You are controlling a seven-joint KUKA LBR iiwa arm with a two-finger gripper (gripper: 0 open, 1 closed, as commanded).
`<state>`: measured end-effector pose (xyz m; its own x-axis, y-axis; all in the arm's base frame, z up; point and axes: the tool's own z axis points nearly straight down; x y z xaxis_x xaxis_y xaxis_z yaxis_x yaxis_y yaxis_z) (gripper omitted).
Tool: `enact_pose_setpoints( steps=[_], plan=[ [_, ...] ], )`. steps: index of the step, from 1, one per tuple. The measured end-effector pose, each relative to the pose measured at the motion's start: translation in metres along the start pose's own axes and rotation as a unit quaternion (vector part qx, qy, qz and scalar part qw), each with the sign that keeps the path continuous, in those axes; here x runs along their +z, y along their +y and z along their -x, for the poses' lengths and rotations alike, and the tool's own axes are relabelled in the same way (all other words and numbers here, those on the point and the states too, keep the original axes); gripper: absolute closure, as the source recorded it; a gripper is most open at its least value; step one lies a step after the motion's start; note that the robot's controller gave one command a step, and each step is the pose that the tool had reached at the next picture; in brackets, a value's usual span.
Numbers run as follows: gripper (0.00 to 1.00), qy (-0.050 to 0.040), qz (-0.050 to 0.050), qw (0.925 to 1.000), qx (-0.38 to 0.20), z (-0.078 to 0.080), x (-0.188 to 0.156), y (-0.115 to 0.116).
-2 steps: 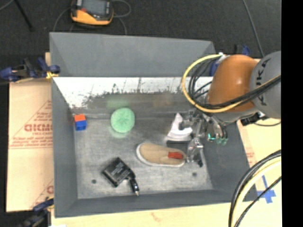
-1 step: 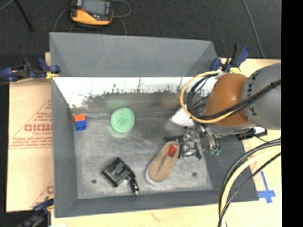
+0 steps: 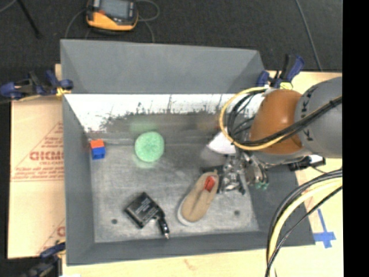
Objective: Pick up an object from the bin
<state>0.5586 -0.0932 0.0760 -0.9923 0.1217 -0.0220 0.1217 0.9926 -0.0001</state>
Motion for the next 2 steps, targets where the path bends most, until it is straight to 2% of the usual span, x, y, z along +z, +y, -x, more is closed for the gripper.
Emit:
enact_pose_setpoints(
  steps=[1,2],
  plan=[
    [1.0,0.0121,0.0,0.9999,-0.012,-0.002,-0.046,0.008],
    [0.0,0.0081,0.0,0.9998,-0.016,-0.003,-0.081,0.01]
  ],
)
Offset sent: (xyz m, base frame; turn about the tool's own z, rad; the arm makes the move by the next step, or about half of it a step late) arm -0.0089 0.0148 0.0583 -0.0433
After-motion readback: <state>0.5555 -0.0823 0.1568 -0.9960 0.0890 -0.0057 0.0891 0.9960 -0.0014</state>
